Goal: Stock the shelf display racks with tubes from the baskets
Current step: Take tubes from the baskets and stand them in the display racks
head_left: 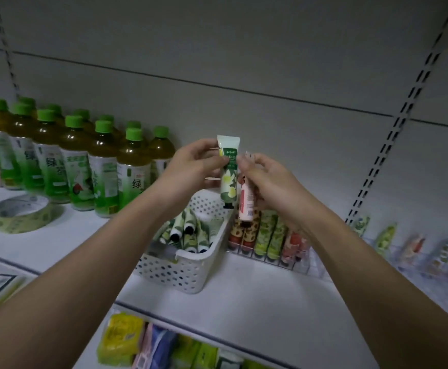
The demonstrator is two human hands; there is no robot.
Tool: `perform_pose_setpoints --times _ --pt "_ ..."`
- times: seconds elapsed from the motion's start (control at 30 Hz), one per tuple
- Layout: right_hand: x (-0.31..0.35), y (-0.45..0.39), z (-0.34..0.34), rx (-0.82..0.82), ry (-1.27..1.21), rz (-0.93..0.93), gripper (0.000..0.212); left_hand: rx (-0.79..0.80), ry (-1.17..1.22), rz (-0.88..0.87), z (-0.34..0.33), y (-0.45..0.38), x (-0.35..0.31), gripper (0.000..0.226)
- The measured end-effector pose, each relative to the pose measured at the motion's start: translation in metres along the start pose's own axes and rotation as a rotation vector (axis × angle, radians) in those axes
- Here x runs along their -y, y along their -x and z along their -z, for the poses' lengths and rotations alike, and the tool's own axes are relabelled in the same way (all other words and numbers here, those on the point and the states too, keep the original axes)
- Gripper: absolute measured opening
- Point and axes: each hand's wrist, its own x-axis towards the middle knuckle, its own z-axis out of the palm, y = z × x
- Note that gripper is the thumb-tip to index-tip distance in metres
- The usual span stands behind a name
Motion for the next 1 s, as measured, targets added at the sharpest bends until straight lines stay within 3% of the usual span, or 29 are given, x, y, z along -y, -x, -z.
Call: perform_pose_setpoints --times 0.2,0.33,0.47,0.67,0.83,1.0 --pt "0.007 -0.011 0.027 -0.095 -0.007 0.003 0.030 0.023 0.006 0.010 -0.011 -0.023 -0.002 0.025" --pt "0.003 -0.002 0.049 -0.070 0.168 0.041 0.022 0.017 0.025 0.056 -0.027 -0.028 -0.003 0.025" --pt "0.002 0.016 0.078 -0.165 0.165 0.060 0.014 0.059 0.027 0.129 -0.052 -0.019 -0.007 0.024" --pt "0.000 0.056 0.116 -0.244 0.153 0.080 0.016 0.038 0.023 0.121 -0.087 0.003 -0.011 0.007" --pt "-0.003 0.082 0.147 -0.273 0.179 0.097 0.015 0.015 -0.063 0.090 -0.111 0.007 -0.010 0.019" --pt "-0.011 0.086 0.166 -0.306 0.285 0.057 0.010 -0.017 -0.035 0.084 -0.122 0.001 -0.010 0.016"
